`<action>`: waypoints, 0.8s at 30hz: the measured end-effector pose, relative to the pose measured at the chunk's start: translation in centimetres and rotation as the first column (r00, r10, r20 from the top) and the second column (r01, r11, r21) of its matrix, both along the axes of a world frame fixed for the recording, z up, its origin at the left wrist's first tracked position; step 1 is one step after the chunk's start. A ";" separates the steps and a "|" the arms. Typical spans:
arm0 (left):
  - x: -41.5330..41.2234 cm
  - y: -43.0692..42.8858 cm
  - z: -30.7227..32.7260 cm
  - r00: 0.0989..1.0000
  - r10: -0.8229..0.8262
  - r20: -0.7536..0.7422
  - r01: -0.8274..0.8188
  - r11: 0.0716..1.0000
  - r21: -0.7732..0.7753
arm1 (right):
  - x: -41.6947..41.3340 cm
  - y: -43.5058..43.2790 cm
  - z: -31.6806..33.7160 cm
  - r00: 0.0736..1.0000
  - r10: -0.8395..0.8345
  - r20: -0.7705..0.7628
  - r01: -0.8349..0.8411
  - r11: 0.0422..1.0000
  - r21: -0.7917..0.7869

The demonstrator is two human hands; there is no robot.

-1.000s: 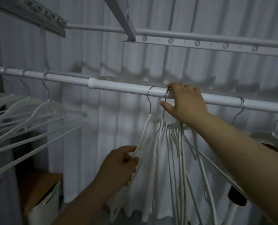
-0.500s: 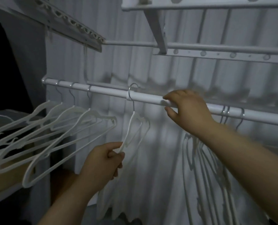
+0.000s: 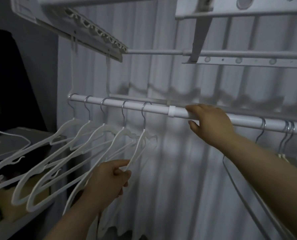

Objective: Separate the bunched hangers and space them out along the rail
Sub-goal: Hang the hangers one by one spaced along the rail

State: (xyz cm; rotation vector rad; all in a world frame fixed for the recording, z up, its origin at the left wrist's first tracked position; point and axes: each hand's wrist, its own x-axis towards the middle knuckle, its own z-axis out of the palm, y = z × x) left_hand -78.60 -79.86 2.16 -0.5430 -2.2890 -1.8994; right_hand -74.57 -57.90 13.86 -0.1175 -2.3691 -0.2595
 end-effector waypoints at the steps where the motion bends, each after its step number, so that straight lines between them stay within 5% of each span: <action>1: -0.2 0.0 -0.1 1.000 -0.009 -0.002 0.009 1.000 -0.002 | -0.1 -0.1 0.0 1.000 -0.001 -0.007 0.001 1.000 -0.003; 24: 0.2 0.4 -0.5 0.999 -0.010 -0.047 0.005 0.993 -0.118 | -1.3 -1.1 -0.3 0.995 0.085 -0.058 -0.086 0.996 -0.017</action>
